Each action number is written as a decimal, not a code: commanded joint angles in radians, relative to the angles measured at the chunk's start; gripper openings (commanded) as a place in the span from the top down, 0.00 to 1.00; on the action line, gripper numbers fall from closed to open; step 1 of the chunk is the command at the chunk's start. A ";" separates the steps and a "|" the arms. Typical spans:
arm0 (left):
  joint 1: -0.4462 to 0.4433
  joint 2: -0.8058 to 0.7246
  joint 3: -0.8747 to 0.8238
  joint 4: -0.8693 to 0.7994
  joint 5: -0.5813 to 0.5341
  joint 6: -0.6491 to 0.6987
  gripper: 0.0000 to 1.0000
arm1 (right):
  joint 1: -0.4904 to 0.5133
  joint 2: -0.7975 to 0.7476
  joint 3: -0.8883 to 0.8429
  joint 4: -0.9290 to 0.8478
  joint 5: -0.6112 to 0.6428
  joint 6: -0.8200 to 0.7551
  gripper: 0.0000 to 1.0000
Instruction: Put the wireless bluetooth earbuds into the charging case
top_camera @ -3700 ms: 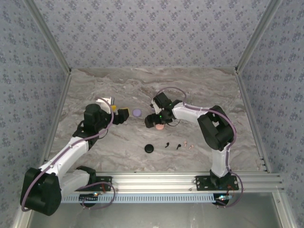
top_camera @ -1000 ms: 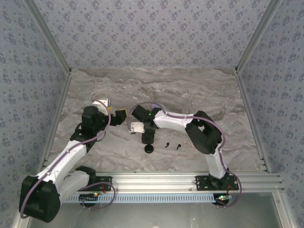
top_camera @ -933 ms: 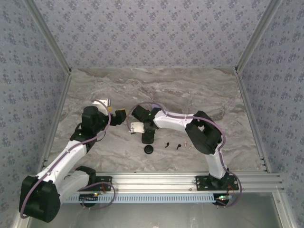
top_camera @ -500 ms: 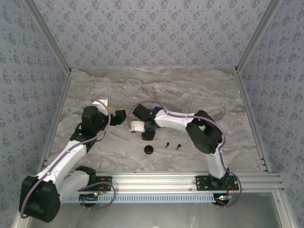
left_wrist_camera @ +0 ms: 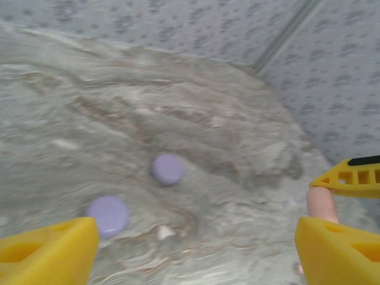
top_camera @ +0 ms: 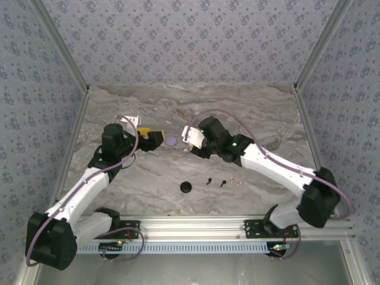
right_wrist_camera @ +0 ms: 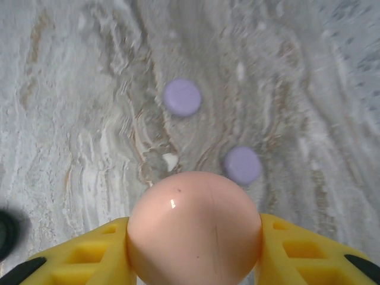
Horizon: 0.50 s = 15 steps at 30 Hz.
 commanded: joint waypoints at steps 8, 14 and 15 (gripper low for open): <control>-0.172 0.090 0.184 0.104 0.342 -0.124 0.18 | 0.038 -0.239 -0.099 0.173 0.104 -0.099 0.59; -0.238 0.147 0.234 0.102 0.364 -0.117 0.28 | 0.048 -0.257 -0.103 0.187 0.120 -0.129 0.59; -0.244 0.156 0.240 0.099 0.367 -0.113 0.29 | 0.048 -0.259 -0.104 0.191 0.119 -0.128 0.59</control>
